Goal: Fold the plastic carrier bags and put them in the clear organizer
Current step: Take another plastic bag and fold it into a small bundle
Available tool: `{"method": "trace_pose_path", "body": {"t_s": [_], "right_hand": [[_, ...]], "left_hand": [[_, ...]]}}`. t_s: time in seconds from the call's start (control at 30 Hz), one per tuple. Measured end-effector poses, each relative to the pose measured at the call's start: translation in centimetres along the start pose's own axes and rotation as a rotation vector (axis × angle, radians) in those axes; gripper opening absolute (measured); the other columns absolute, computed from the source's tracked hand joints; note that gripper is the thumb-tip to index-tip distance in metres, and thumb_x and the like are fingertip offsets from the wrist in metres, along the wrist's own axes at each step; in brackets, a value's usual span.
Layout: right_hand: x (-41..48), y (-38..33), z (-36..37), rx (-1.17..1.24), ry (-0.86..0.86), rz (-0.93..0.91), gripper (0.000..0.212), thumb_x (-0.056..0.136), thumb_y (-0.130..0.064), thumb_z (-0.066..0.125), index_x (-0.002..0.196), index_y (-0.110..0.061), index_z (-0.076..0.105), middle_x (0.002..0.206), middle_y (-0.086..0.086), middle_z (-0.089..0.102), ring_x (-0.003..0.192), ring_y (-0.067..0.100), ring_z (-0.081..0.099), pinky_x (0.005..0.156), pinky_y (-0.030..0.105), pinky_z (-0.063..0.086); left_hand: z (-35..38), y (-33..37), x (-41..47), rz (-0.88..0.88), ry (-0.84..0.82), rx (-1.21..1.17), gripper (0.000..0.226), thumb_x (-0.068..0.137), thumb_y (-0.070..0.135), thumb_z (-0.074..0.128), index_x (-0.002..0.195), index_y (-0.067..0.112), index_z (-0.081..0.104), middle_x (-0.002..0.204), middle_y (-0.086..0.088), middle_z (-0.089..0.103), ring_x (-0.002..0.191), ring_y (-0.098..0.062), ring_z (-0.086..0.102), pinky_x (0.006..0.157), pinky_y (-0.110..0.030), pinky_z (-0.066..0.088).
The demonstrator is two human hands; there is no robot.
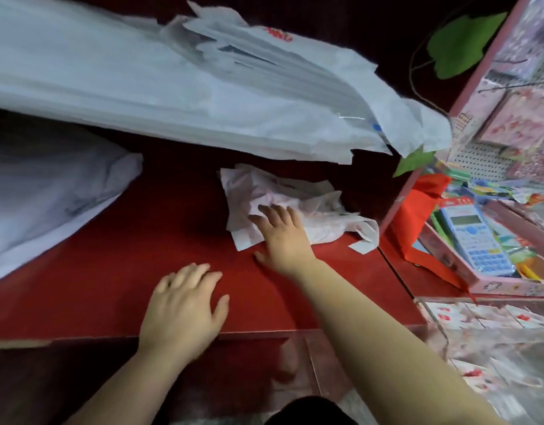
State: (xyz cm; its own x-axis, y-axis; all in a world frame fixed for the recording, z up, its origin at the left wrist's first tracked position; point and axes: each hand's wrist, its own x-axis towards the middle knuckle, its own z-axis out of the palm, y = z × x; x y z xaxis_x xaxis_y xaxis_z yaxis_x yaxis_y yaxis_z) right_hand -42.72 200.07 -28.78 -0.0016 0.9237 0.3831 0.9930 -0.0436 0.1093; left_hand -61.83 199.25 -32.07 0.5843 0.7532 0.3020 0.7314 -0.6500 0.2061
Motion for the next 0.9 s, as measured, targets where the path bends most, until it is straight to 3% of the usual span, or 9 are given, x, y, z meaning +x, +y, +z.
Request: {"method": "trace_pose_path", "body": {"t_s": [0.07, 0.17, 0.23, 0.4, 0.47, 0.57, 0.73, 0.8, 0.9], "right_hand": [[1.5, 0.0, 1.2, -0.095, 0.098, -0.023, 0.056, 0.031, -0.022, 0.083, 0.085, -0.014, 0.073, 0.093, 0.008, 0.07, 0.089, 0.031, 0.066, 0.09, 0.044, 0.044], [2.7, 0.0, 1.9, -0.187, 0.154, -0.023, 0.015, 0.046, -0.025, 0.068, 0.06, -0.023, 0.072, 0.071, -0.006, 0.069, 0.079, 0.022, 0.067, 0.083, 0.034, 0.03], [3.1, 0.3, 2.3, -0.224, 0.169, -0.019, 0.015, 0.052, -0.023, 0.055, 0.051, -0.02, 0.069, 0.063, -0.006, 0.067, 0.076, 0.021, 0.066, 0.077, 0.03, 0.029], [3.4, -0.2, 1.7, 0.187, 0.461, 0.037, 0.024, 0.073, -0.017, 0.051, 0.06, -0.011, 0.07, 0.081, 0.004, 0.071, 0.082, 0.024, 0.06, 0.067, 0.03, 0.045], [1.7, -1.5, 0.8, 0.417, 0.553, 0.047, 0.021, 0.076, -0.014, 0.051, 0.069, -0.008, 0.07, 0.092, 0.008, 0.071, 0.091, 0.02, 0.053, 0.078, 0.029, 0.043], [-3.3, -2.4, -0.8, 0.65, 0.438, 0.0, 0.018, 0.076, -0.012, 0.048, 0.08, -0.021, 0.063, 0.108, -0.009, 0.065, 0.109, 0.009, 0.047, 0.096, 0.011, 0.031], [-11.0, -1.5, -1.7, 0.935, 0.095, 0.132, 0.025, 0.077, -0.018, 0.052, 0.078, -0.042, 0.056, 0.116, -0.033, 0.054, 0.121, -0.006, 0.043, 0.099, 0.008, 0.031], [-12.5, -1.2, -2.0, 0.964, -0.026, 0.127, 0.04, 0.075, -0.008, 0.052, 0.077, -0.048, 0.054, 0.112, -0.028, 0.058, 0.116, -0.006, 0.048, 0.101, 0.013, 0.032], [-14.0, -1.2, -2.3, 0.783, -0.17, 0.051, 0.048, 0.068, -0.025, 0.04, 0.1, -0.06, 0.04, 0.122, -0.029, 0.052, 0.123, -0.008, 0.038, 0.11, 0.013, 0.015]], "left_hand": [[0.6, -0.3, 0.1, 0.013, 0.045, -0.01, 0.049, 0.073, 0.041, 0.036, 0.086, 0.013, 0.075, 0.092, -0.006, 0.072, 0.088, -0.025, 0.069, 0.071, -0.043, 0.054], [1.0, -0.6, 0.2, -0.001, 0.058, -0.056, 0.049, 0.072, 0.041, 0.036, 0.086, 0.014, 0.075, 0.093, -0.006, 0.072, 0.089, -0.024, 0.069, 0.073, -0.042, 0.054], [1.2, -0.7, 0.2, 0.008, 0.079, -0.062, 0.049, 0.073, 0.042, 0.036, 0.086, 0.014, 0.075, 0.093, -0.005, 0.072, 0.089, -0.023, 0.069, 0.073, -0.042, 0.054], [1.4, -0.9, 0.3, -0.025, 0.15, -0.078, 0.058, 0.077, 0.048, 0.036, 0.101, 0.009, 0.071, 0.098, -0.008, 0.071, 0.089, -0.023, 0.069, 0.074, -0.039, 0.054], [1.1, -0.7, 0.0, -0.053, 0.183, -0.103, 0.066, 0.087, 0.054, 0.027, 0.118, 0.005, 0.059, 0.109, -0.011, 0.067, 0.096, -0.024, 0.067, 0.085, -0.034, 0.049], [0.2, -0.7, -0.4, -0.043, 0.271, -0.198, 0.072, 0.089, 0.061, 0.023, 0.131, 0.004, 0.038, 0.129, -0.015, 0.054, 0.12, -0.025, 0.046, 0.104, -0.029, 0.022], [0.0, -1.9, -1.9, 0.046, 0.404, -0.191, 0.078, 0.069, 0.055, 0.043, 0.131, 0.009, 0.036, 0.138, -0.008, 0.035, 0.141, -0.013, 0.01, 0.114, -0.03, -0.003], [0.1, -2.8, -2.4, 0.151, 0.293, -0.08, 0.072, 0.068, 0.061, 0.041, 0.121, 0.014, 0.053, 0.128, -0.004, 0.055, 0.135, -0.014, 0.029, 0.112, -0.034, 0.0], [-0.2, -4.0, -3.2, 0.218, 0.175, 0.074, 0.067, 0.063, 0.07, 0.043, 0.098, 0.021, 0.072, 0.101, 0.005, 0.07, 0.101, -0.016, 0.065, 0.102, -0.033, 0.018]]}}
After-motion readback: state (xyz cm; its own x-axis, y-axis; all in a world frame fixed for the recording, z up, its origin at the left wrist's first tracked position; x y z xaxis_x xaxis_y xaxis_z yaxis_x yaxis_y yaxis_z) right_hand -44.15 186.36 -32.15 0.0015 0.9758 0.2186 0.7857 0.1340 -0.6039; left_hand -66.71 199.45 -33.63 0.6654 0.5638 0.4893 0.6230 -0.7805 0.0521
